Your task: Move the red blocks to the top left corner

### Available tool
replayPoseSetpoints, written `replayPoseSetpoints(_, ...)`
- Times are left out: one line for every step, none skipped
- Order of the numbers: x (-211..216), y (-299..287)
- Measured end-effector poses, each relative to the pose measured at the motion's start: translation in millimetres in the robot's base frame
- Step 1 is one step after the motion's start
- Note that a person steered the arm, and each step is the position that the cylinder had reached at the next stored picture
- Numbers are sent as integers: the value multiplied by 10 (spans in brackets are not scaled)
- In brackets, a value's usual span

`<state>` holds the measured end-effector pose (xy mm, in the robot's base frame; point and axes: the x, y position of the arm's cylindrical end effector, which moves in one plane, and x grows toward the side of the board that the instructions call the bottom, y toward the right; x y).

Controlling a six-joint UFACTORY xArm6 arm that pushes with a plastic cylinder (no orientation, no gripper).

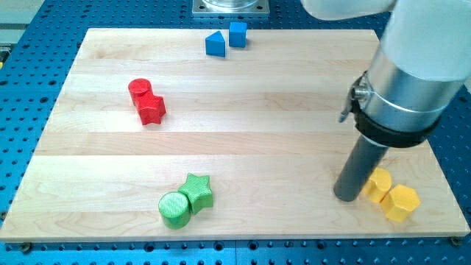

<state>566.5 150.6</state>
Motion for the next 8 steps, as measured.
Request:
replayPoseSetpoints(-7,-8)
replayPoseSetpoints(-55,-126)
replayPoseSetpoints(-473,-1007)
replayPoseSetpoints(-886,-1947)
replayPoseSetpoints(-1103,-2793)
replayPoseSetpoints(-1239,-3072)
replayPoseSetpoints(-1602,-3062)
replayPoseSetpoints(-1365,-2946)
